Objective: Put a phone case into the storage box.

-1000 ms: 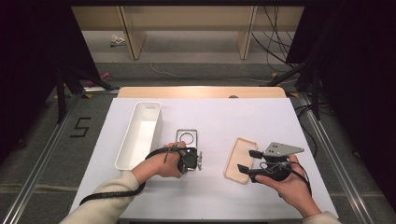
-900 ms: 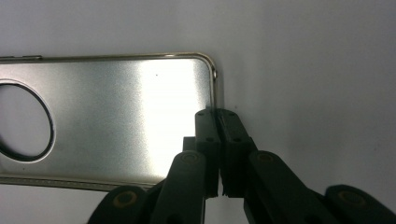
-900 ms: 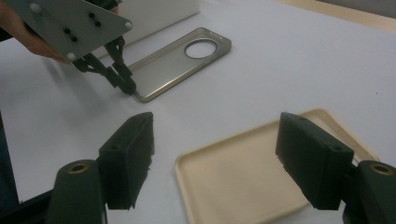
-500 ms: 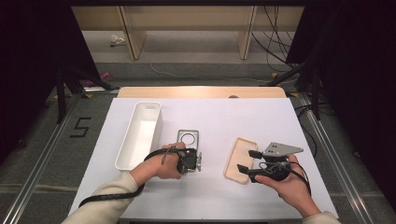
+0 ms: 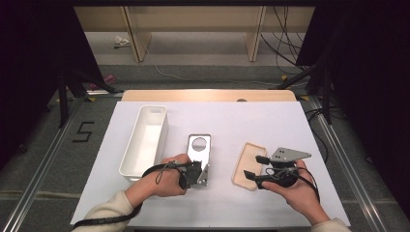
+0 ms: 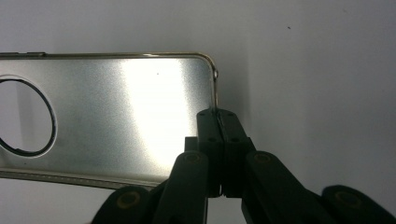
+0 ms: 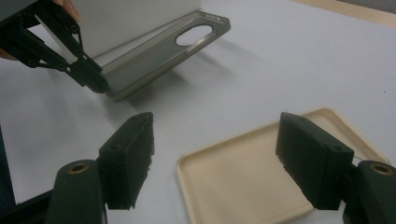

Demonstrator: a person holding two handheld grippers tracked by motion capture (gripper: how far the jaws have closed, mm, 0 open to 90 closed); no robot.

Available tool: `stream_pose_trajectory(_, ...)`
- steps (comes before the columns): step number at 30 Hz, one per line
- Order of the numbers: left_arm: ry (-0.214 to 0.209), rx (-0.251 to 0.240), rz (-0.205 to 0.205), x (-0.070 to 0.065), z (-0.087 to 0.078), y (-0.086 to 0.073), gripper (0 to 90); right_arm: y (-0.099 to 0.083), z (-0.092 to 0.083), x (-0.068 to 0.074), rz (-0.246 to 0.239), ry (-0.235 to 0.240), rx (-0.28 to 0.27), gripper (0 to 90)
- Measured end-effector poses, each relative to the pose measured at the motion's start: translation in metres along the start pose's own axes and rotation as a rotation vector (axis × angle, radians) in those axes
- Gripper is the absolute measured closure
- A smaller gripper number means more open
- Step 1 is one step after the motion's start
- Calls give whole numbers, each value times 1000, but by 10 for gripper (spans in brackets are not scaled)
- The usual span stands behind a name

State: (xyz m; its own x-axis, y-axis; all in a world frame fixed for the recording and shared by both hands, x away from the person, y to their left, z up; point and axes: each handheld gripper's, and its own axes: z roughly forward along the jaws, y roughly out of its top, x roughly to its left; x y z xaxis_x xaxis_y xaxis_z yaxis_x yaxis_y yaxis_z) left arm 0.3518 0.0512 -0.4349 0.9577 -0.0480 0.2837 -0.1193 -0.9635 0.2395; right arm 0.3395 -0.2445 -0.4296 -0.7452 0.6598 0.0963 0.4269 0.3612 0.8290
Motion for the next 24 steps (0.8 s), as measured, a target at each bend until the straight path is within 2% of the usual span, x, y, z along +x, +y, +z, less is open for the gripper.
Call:
stream_pose_trajectory(2, 10, -8, 15, -1, -2, -1, 888, 0, 1, 1, -1, 1, 2, 283)
stream_pose_trajectory(3, 9, -13, 5, -3, -3, -2, 888, 0, 2, 2, -1, 4, 2, 281)
stream_pose_trajectory(5, 15, -17, 18, -5, -6, -2, 888, 1, 2, 2, 1, 7, -3, 276)
stream_pose_trajectory(7, 10, -20, 3, -7, -8, -3, 888, 1, 2, 2, 4, 11, -11, 268)
stream_pose_trajectory(10, 16, -16, 22, -8, -11, -3, 888, 1, 2, 2, 14, 21, -21, 255)
stream_pose_trajectory(13, 13, -27, 17, -10, -12, -1, 888, 2, 4, 2, 24, 24, -27, 248)
stream_pose_trajectory(16, 13, -28, 36, -11, -13, 1, 888, 6, 8, 3, 25, 19, -33, 226)
stream_pose_trajectory(17, 9, -29, 27, -12, -13, 2, 888, 7, 10, 4, 25, 23, -37, 222)
stream_pose_trajectory(21, 13, -29, 44, -12, -13, 4, 888, 15, 20, 7, 39, 38, -57, 194)
stream_pose_trajectory(22, 11, -30, 36, -14, -14, 5, 888, 17, 23, 8, 39, 38, -56, 186)
stream_pose_trajectory(24, 18, -31, 54, -14, -15, 7, 888, 21, 29, 11, 35, 45, -55, 166)
